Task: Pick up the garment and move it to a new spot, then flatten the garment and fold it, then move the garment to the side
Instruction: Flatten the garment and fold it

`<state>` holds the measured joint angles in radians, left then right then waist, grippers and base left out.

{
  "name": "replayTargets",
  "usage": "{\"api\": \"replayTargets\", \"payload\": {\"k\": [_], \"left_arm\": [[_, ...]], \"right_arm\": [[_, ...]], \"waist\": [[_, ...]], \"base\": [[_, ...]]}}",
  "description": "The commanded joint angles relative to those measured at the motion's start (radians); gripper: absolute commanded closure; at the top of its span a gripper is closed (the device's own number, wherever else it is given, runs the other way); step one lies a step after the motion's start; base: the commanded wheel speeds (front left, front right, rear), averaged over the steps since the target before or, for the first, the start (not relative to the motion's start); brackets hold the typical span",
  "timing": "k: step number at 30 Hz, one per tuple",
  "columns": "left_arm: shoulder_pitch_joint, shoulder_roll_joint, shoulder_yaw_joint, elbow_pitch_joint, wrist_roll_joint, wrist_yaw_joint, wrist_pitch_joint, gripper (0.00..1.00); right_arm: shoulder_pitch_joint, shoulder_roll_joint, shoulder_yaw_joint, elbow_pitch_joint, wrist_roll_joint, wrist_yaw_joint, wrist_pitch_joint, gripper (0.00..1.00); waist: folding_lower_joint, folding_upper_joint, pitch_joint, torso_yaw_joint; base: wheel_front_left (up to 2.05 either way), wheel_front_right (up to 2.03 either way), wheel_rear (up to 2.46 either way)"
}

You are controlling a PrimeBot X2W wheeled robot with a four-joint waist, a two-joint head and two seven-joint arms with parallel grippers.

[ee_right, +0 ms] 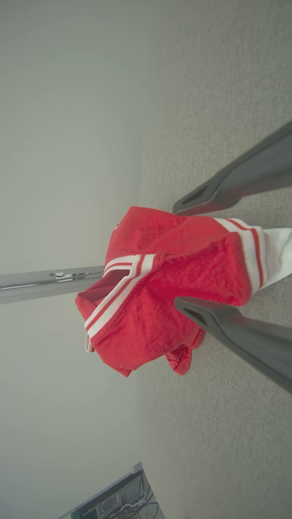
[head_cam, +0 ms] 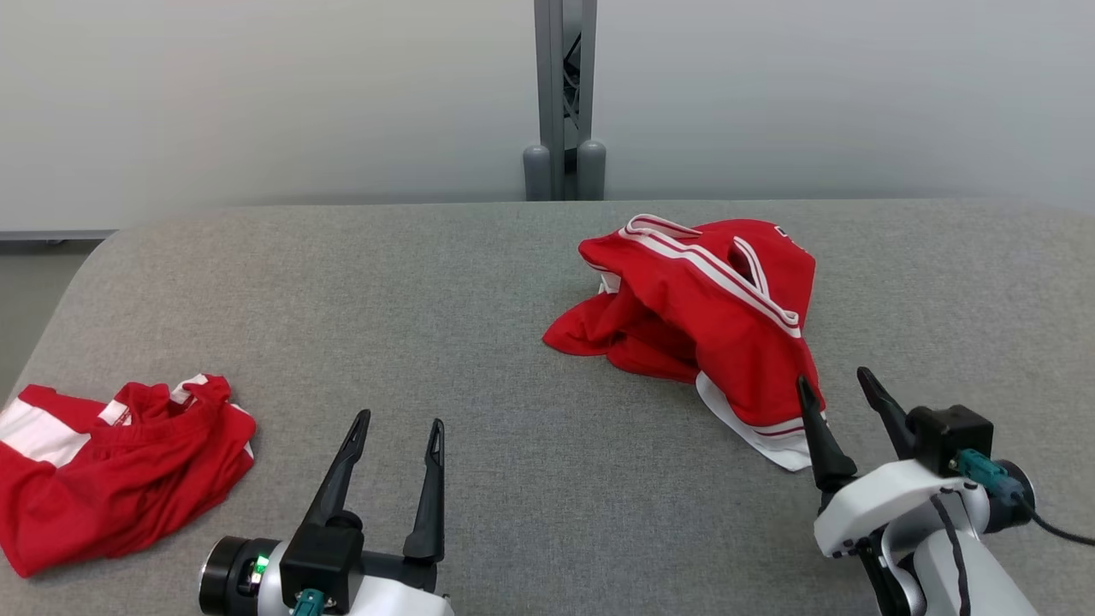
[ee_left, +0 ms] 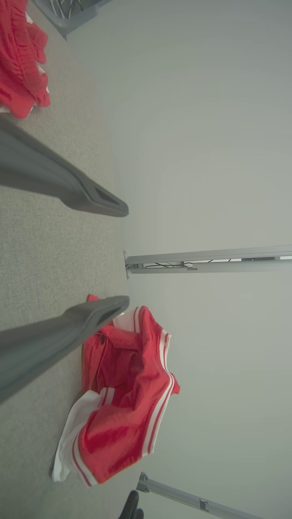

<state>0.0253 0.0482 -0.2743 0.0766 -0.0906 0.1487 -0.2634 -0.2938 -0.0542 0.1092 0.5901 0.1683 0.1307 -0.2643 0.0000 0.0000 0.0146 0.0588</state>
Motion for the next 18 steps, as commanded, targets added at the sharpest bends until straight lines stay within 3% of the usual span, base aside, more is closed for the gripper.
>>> {"api": "replayTargets", "payload": {"k": [1, 8, 9, 10, 11, 18], "left_arm": [[-0.021, 0.004, 0.001, 0.001, 0.006, -0.006, -0.001, 0.00], [-0.037, 0.004, -0.010, 0.011, 0.008, -0.014, -0.001, 0.00], [-0.038, 0.004, -0.012, 0.013, 0.008, -0.015, -0.001, 0.00], [-0.039, 0.004, -0.014, 0.015, 0.008, -0.017, -0.001, 0.00], [-0.038, 0.004, -0.015, 0.015, 0.010, -0.018, -0.001, 0.00], [-0.040, 0.004, -0.009, 0.016, 0.019, -0.024, -0.001, 0.00]], "right_arm": [[-0.026, -0.008, -0.002, 0.032, 0.006, 0.000, -0.001, 0.00], [-0.162, -0.018, 0.052, 0.260, 0.069, 0.000, -0.001, 0.00], [-0.176, -0.021, 0.071, 0.289, 0.078, 0.000, -0.001, 0.10], [-0.189, -0.023, 0.093, 0.313, 0.088, 0.000, -0.001, 0.69], [-0.201, -0.022, 0.116, 0.328, 0.100, 0.000, -0.002, 1.00], [-0.236, -0.019, 0.247, 0.298, 0.189, 0.000, -0.001, 1.00]], "waist": [[0.0000, 0.0000, 0.011, 0.008], [0.0000, 0.0000, 0.029, 0.031], [0.0000, 0.0000, 0.029, 0.034], [0.0000, 0.0000, 0.028, 0.036], [0.0000, 0.0000, 0.028, 0.037], [0.0000, 0.0000, 0.027, 0.036]], "base": [[0.00, 0.00, 0.00], [0.00, 0.00, 0.00], [0.00, 0.00, 0.00], [0.00, 0.00, 0.00], [0.00, 0.00, 0.00], [0.00, 0.00, 0.00]]}}
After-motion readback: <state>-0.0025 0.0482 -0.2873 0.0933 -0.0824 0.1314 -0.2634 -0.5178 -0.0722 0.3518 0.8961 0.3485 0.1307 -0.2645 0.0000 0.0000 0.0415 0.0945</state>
